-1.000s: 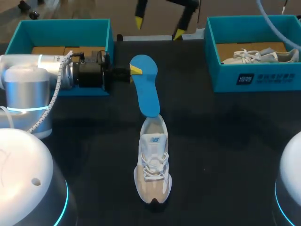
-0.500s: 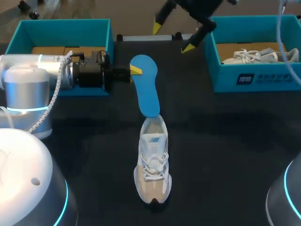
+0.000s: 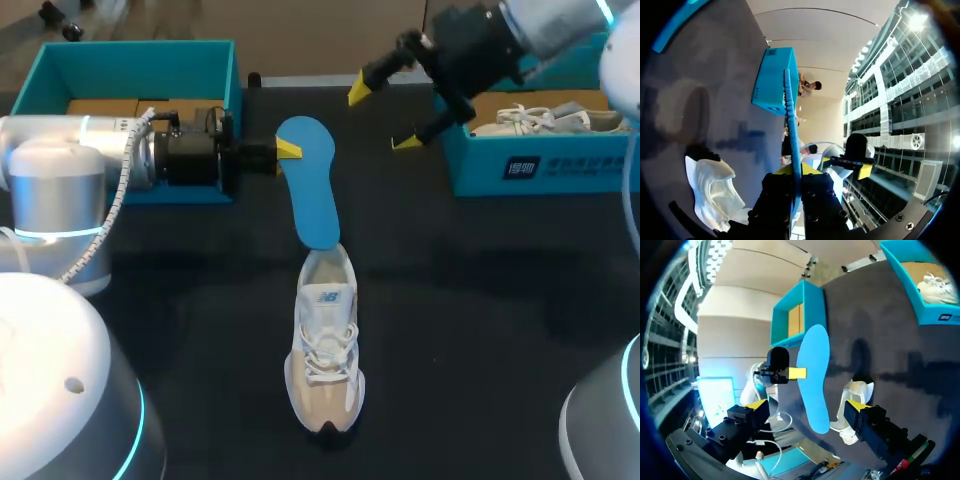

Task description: Take the shoe out of the shoebox, open the shoe tongue, remove and reinsert the insole, then place the shoe into the shoebox

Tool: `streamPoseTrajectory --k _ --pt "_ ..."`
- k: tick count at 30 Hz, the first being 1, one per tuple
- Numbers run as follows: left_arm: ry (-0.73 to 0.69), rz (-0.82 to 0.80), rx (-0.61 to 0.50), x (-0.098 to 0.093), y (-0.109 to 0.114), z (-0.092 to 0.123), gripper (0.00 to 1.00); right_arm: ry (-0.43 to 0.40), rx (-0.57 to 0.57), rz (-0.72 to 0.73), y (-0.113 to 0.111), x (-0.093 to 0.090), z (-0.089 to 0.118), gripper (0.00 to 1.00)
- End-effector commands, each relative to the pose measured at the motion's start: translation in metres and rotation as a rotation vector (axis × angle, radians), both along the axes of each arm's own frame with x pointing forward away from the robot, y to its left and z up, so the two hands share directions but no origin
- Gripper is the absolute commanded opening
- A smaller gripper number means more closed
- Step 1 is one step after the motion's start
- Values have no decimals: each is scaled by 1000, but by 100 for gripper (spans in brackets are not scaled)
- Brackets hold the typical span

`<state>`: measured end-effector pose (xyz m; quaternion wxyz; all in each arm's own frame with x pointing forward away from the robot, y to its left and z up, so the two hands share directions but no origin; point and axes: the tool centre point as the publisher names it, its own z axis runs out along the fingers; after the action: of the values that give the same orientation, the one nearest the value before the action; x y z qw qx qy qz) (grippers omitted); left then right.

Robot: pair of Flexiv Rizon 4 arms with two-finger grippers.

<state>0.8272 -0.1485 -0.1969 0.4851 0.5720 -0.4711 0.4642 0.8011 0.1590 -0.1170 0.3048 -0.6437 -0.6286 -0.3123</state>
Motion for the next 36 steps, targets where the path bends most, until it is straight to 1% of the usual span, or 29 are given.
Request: streamPoseTrajectory --k 1,4,10,19,20,23,24,27,28,30,32,35,36 --pt "1 1 3 -1 0 0 0 -1 621 -6 -1 3 -13 100" --pt "1 1 3 -1 0 0 0 14 646 -14 -2 5 -17 100" --pt "1 1 3 -1 0 0 0 0 674 -18 -6 5 -25 100" --pt "1 1 3 -1 0 0 0 22 677 -19 -4 6 -33 100" --pt "-20 -2 -2 -1 0 1 0 22 677 -20 -4 6 -33 100" --pt "-117 -17 -23 0 0 2 0 24 672 -25 -4 7 -33 100" --pt "-170 -19 -23 1 0 3 0 24 671 -24 -4 7 -33 100" --pt "-269 4 7 3 1 5 0 28 669 -25 -4 7 -33 100" --pt "-343 40 41 4 2 7 0 28 669 -25 -4 8 -33 100" --pt "-418 49 44 2 4 10 0 34 674 -32 -4 8 -33 100" --pt "-552 75 62 1 6 16 0 32 681 -33 -4 8 -33 100" --pt "-685 86 78 -1 8 24 0 32 681 -33 -4 8 -33 100" --pt "-762 106 82 -3 9 27 0 32 681 -33 -4 8 -33 100"
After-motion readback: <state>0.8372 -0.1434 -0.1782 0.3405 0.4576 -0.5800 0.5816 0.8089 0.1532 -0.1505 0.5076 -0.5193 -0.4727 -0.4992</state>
